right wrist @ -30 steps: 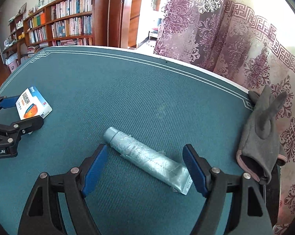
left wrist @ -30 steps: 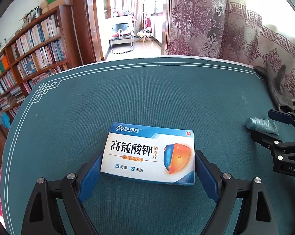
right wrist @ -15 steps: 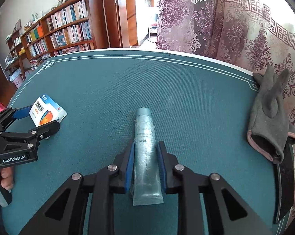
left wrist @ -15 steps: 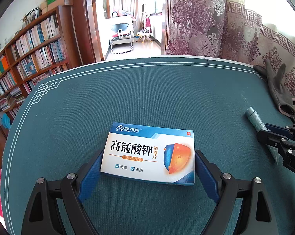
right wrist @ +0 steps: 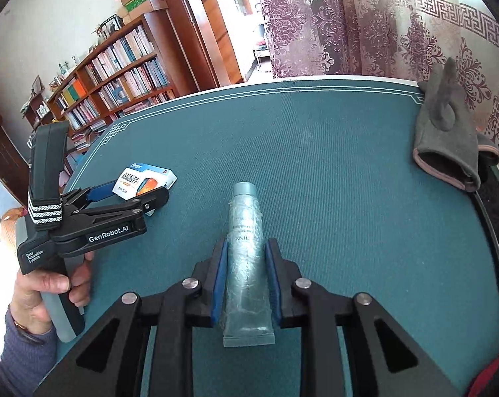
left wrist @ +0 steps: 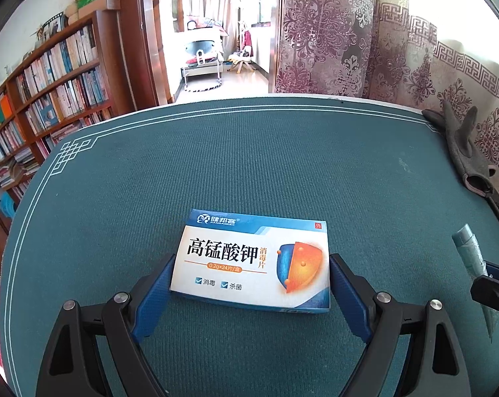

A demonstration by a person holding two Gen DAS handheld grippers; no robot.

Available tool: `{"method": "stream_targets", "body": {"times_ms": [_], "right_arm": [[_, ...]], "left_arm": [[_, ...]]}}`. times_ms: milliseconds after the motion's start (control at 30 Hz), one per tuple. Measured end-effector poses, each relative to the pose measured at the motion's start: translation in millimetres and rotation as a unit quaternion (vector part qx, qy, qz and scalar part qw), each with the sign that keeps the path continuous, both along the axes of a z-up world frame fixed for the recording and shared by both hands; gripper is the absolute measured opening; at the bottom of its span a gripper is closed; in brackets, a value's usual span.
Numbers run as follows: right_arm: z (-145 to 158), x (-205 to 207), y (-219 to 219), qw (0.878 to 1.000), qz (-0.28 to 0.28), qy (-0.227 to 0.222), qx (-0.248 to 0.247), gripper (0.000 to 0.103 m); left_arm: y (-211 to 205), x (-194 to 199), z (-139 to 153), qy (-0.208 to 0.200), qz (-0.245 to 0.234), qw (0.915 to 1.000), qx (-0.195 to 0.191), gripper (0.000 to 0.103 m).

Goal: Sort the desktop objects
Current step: 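Grasp the pale blue tube with the right tool while the left tool holds the box, then carry the medicine box and blue tube toward the tin box with both tools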

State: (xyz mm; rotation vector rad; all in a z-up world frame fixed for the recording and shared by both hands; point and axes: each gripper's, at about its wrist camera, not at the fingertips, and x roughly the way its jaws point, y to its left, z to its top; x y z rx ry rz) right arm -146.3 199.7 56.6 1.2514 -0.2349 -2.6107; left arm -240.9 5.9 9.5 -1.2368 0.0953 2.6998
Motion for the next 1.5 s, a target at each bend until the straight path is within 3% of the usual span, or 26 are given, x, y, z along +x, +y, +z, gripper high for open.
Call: {"method": "stream_targets", "body": {"times_ms": [300,600,833,1067,1167,1500], "right_arm": [[12.8,51.6,20.7,0.999,-0.036,0.012,-0.025,0.025],[19.2,102.6,36.7,0.997,-0.059,0.019,-0.048,0.025],[18.6,135.4,39.4,0.996,-0.059,0.021,-0.064,0.025],[9.1,152.4,40.3,0.995,-0.059,0.014,-0.081,0.025],[6.9,155.4,38.9,0.995,-0.054,0.013,-0.087,0.025],[4.3,158.5,31.9,0.995,-0.043,0.012,-0.085,0.025]], "left_arm": [[18.6,17.1,10.2,0.008,-0.020,0.9997,-0.013,0.090],[30.6,66.6,30.0,0.023,-0.042,0.9988,-0.015,0.089],[13.8,101.3,16.3,-0.001,-0.030,0.9995,-0.008,0.089],[-4.9,128.9,11.7,-0.006,-0.023,0.9996,-0.014,0.090],[-8.5,136.7,10.3,0.000,-0.023,0.9994,-0.024,0.100],[-1.9,120.3,5.4,-0.004,-0.027,0.9995,-0.016,0.102]]}}
